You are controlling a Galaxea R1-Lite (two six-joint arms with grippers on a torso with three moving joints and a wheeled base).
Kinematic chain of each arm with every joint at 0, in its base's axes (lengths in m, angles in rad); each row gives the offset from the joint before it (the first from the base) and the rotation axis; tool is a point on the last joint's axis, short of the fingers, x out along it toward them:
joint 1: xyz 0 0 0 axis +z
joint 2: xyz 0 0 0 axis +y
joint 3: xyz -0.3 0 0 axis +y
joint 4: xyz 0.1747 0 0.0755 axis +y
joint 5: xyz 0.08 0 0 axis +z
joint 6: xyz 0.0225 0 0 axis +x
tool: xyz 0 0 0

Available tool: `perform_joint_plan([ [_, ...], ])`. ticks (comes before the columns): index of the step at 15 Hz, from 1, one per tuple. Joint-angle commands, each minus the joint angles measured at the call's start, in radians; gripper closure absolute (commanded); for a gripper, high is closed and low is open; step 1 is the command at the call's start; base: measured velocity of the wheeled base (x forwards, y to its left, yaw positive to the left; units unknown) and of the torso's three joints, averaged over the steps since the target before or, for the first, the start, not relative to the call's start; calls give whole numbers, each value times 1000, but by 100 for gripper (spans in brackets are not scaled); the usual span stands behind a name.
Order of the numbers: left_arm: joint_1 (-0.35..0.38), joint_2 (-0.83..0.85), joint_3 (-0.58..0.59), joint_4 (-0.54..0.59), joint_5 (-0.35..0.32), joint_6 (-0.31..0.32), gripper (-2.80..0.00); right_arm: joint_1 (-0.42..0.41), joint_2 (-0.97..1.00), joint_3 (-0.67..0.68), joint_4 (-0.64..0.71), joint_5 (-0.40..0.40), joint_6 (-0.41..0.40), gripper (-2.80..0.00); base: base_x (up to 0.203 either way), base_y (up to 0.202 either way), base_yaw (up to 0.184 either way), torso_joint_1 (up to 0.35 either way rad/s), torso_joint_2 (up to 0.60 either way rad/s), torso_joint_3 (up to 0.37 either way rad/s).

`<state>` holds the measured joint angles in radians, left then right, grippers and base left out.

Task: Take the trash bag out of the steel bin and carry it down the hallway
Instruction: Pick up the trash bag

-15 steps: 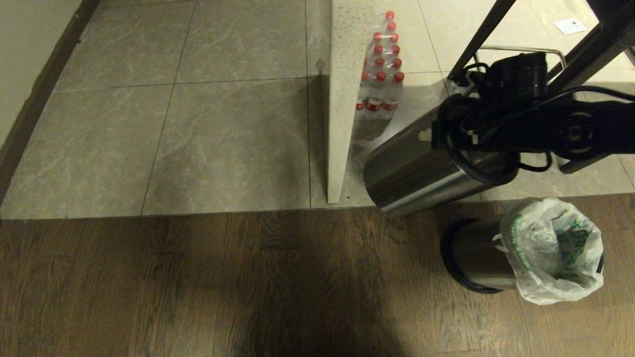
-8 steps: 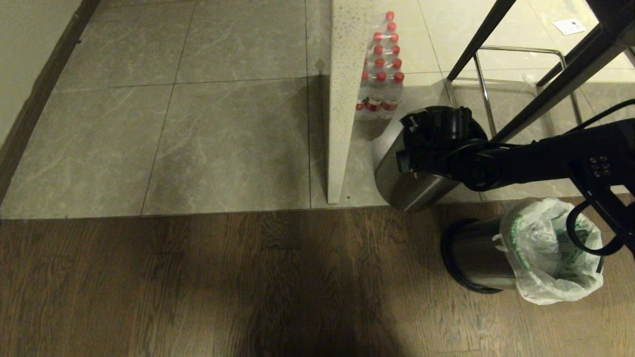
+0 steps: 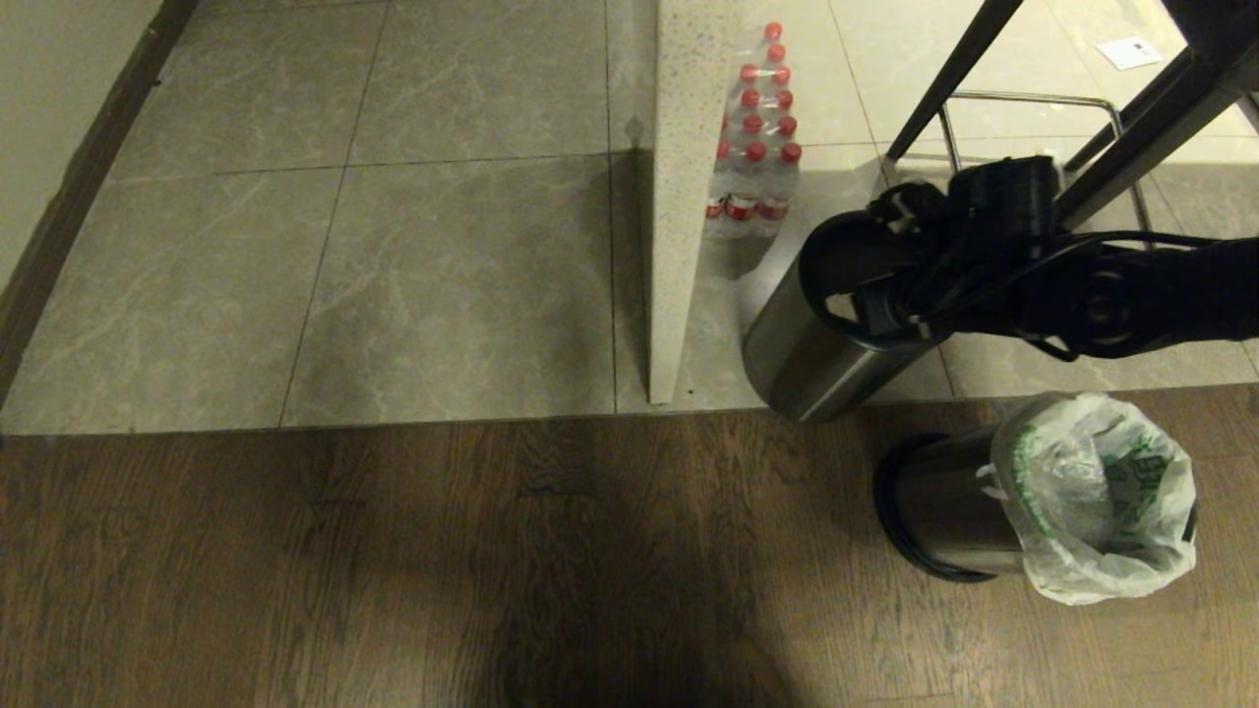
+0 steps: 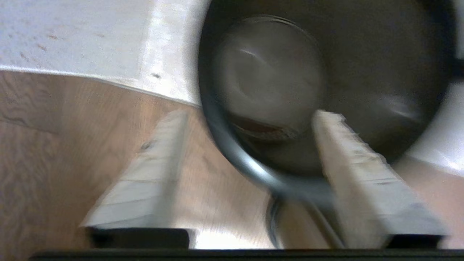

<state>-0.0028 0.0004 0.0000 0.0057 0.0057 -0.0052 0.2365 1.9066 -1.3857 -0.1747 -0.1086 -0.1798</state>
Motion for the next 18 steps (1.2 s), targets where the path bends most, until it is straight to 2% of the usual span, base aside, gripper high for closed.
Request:
perform_joint_plan([
  [1, 0, -2, 1, 0, 0, -1, 0, -29, -206, 82, 38, 19, -1, 0, 0, 0, 0, 0, 0, 0],
  [4, 0, -2, 2, 0, 0, -1, 0, -83, -435, 340, 179, 8, -2, 0, 0, 0, 0, 0, 0, 0],
  [7, 0, -2, 0, 0, 0, -1, 0, -178, -650, 671, 282, -97, 0, 0, 0, 0, 0, 0, 0, 0],
  [8, 0, -2, 2, 0, 0, -1, 0, -254, -698, 762, 298, -132, 5, 0, 0, 0, 0, 0, 0, 0],
  [9, 0, -2, 2, 0, 0, -1, 0, -335, -728, 823, 308, -151, 16, -66, 0, 0, 0, 0, 0, 0],
  [10, 0, -2, 0, 0, 0, 0, 0, -381, -743, 873, 317, -158, 57, -280, 0, 0, 0, 0, 0, 0],
  [11, 0, -2, 2, 0, 0, -1, 0, -400, -734, 895, 320, -162, 129, -280, 0, 0, 0, 0, 0, 0],
  [15, 0, -2, 2, 0, 0, 0, 0, -485, -621, 970, 213, -195, 199, -280, 0, 0, 0, 0, 0, 0],
  [18, 0, -2, 2, 0, 0, 1, 0, -530, -482, 950, 81, -200, 244, -280, 0, 0, 0, 0, 0, 0],
])
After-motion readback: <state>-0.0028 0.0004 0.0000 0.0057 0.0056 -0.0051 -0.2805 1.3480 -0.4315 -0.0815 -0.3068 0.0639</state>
